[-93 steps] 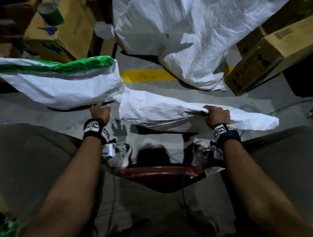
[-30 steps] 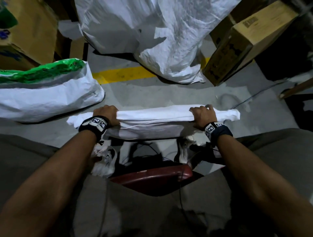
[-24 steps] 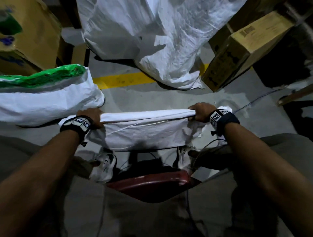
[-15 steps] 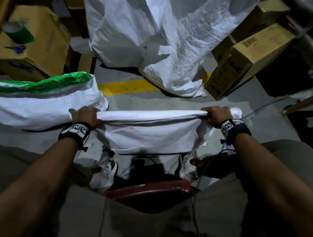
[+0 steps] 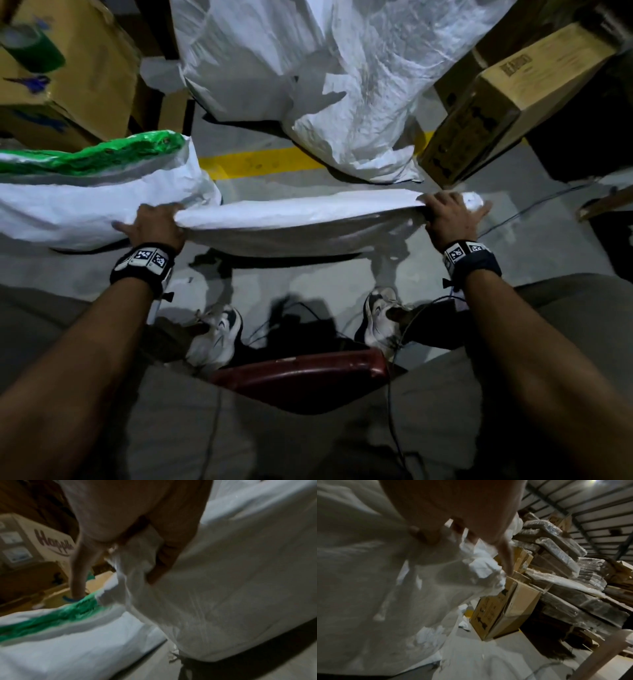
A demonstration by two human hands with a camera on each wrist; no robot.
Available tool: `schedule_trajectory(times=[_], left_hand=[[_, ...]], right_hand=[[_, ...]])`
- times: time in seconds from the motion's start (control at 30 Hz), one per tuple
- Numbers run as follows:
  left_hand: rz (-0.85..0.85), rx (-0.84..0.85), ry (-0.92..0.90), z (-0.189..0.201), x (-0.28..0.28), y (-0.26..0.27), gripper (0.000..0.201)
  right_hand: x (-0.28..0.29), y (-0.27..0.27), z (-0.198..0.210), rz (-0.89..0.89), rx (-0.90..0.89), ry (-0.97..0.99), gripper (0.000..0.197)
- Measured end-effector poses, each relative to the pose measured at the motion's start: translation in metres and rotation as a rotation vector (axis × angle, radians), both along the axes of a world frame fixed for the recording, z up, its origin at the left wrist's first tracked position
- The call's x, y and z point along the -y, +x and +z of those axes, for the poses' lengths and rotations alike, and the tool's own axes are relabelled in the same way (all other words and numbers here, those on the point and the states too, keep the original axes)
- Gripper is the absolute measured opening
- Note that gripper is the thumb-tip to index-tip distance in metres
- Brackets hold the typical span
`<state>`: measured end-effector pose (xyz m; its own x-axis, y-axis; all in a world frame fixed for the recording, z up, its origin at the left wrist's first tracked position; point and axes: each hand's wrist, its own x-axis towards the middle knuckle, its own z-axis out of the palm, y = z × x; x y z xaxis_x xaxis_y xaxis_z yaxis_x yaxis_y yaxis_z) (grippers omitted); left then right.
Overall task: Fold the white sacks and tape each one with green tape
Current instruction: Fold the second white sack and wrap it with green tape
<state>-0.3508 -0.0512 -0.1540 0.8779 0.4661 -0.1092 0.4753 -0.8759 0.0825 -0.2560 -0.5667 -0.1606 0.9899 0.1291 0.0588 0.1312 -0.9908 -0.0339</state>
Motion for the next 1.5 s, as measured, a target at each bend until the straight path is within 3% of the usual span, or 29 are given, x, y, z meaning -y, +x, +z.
schedule_trajectory(times=[0.13,0.23,0.37,0.47,0.53,0.57,0.63,0.67,0.77,0.9,1.03,1.13,1.2,1.3,1.37,1.43,1.5], left_hand=[[-0.068,-0.432,-0.166,-0.034,-0.013,-0.010,0.050],[-0.069,-0.599,-0.156,-0.054,-0.018,-0.014,0.046],[-0.036,-0.607,-0.189,-0.074,-0.028,-0.007,0.040],[-0.012,-0.614,-0.196,-0.088,-0.037,0.000,0.037],[0.008,-0.616,-0.195,-0.096,-0.043,0.004,0.039],[0.008,-0.620,-0.195,-0.099,-0.045,0.006,0.041],[0.008,-0.630,-0.187,-0.104,-0.047,0.011,0.045],[0.008,-0.635,-0.189,-0.105,-0.048,0.013,0.045],[0.011,-0.652,-0.185,-0.106,-0.051,0.016,0.038],[0.031,-0.690,-0.173,-0.120,-0.069,0.016,0.037],[0.066,-0.705,-0.176,-0.106,-0.060,0.013,0.034],[0.079,-0.693,-0.217,-0.105,-0.059,0.011,0.026],[0.033,-0.709,-0.230,-0.110,-0.065,0.008,0.022],[-0.058,-0.819,-0.245,-0.108,-0.072,0.007,0.020],[-0.033,-0.774,-0.287,-0.096,-0.068,0.008,0.022],[0.008,-0.671,-0.269,-0.087,-0.064,0.010,0.039],[0.023,-0.585,-0.105,-0.080,-0.051,0.009,0.071]], right_hand=[[0.004,0.002,-0.033,0.055,-0.356,0.066,0.023],[0.004,0.002,-0.040,0.038,-0.488,0.012,0.038],[0.011,0.002,-0.042,-0.020,-0.544,-0.089,0.052],[0.014,0.005,-0.049,-0.034,-0.585,0.059,0.059],[0.012,0.007,-0.046,0.032,-0.601,-0.003,0.088],[0.008,0.006,-0.043,0.001,-0.577,-0.032,0.087],[-0.008,0.001,-0.039,-0.086,-0.456,-0.114,0.050],[-0.020,-0.002,-0.037,-0.090,-0.394,-0.089,0.044],[-0.052,-0.013,-0.034,0.045,-0.356,-0.053,0.061],[-0.089,-0.040,-0.054,0.362,-0.454,-0.187,0.107],[-0.107,-0.058,-0.073,0.516,-0.460,-0.308,0.115],[-0.113,-0.056,-0.086,0.461,-0.403,-0.373,0.109],[-0.119,-0.050,-0.090,0.448,-0.391,-0.379,0.093],[-0.126,-0.036,-0.088,0.509,-0.344,-0.302,0.052],[-0.131,-0.029,-0.082,0.544,-0.303,-0.239,0.047],[-0.135,-0.023,-0.081,0.564,-0.286,-0.199,0.044],[-0.141,-0.019,-0.081,0.559,-0.360,-0.189,0.039]])
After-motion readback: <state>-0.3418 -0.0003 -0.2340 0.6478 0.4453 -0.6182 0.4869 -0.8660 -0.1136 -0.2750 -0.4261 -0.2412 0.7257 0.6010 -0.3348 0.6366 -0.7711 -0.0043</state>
